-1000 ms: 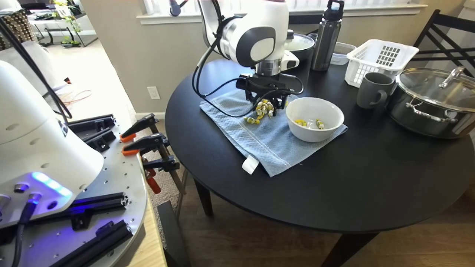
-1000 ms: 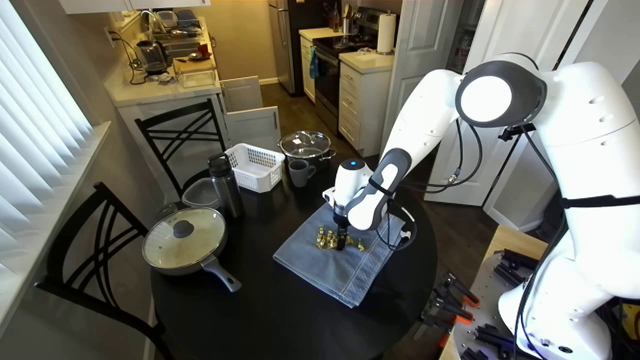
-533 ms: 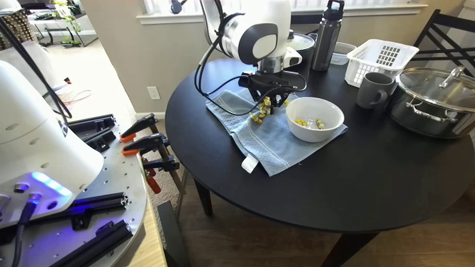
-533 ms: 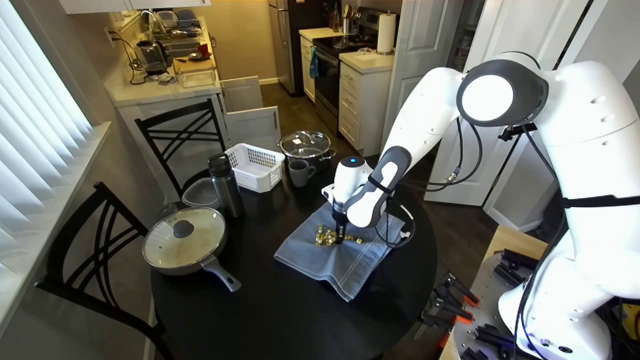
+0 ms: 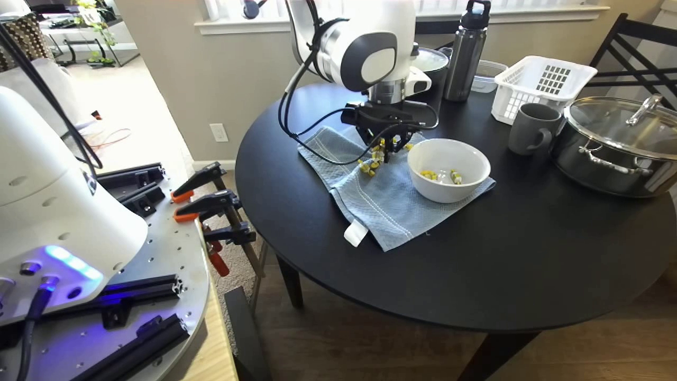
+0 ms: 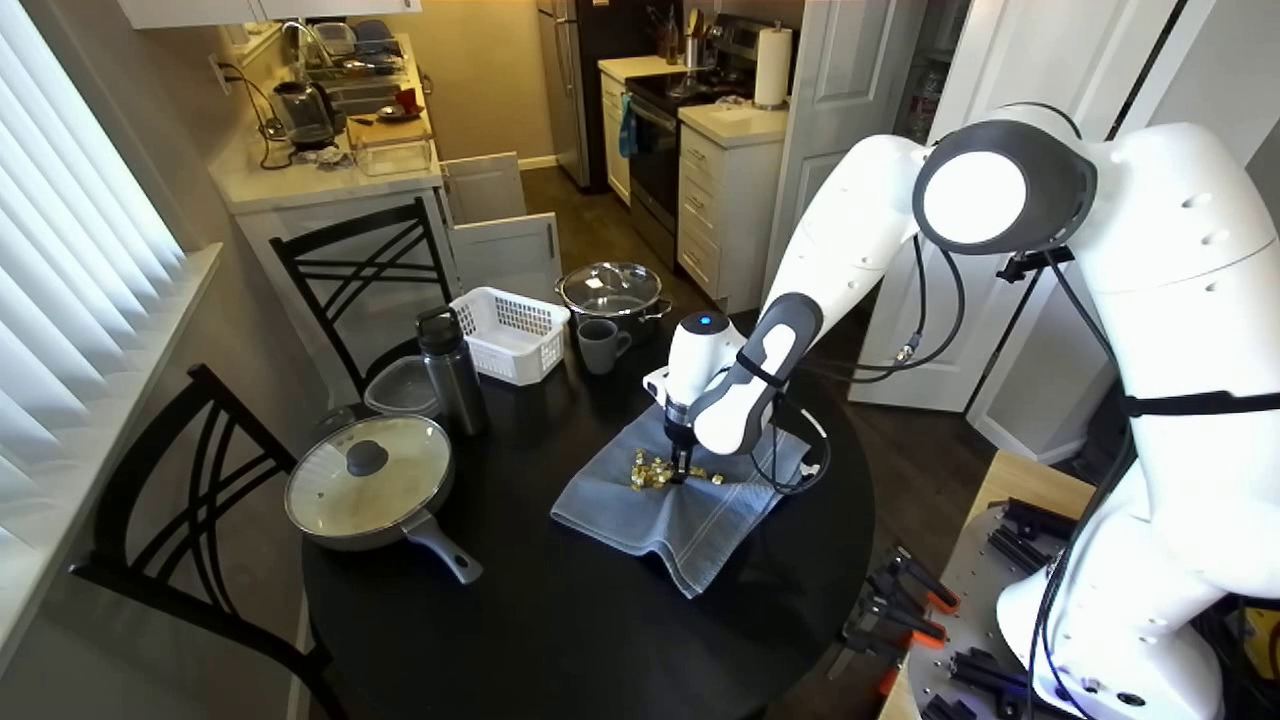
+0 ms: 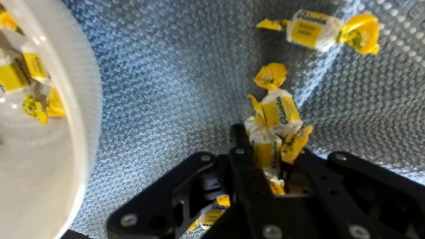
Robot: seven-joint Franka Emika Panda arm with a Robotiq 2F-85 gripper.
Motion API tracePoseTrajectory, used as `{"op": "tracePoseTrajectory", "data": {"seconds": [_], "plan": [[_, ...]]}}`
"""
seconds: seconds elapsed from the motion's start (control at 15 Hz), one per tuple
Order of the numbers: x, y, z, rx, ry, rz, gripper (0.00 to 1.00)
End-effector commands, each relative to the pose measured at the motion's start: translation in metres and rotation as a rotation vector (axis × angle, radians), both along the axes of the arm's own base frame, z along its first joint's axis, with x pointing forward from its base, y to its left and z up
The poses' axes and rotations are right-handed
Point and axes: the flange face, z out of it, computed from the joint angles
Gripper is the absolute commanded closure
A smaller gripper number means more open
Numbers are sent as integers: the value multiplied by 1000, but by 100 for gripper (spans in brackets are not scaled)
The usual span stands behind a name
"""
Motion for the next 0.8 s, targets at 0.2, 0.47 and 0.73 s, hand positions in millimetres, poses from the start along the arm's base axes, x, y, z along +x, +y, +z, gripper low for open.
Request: {"op": "tracePoseTrajectory", "data": {"seconds": [0.2, 0.47, 0.73], "plan": [[-3, 6, 3, -20, -1, 29, 60], [-3, 7, 5, -17, -4, 33, 91], [-2, 6, 20, -29, -37, 31, 95]]}}
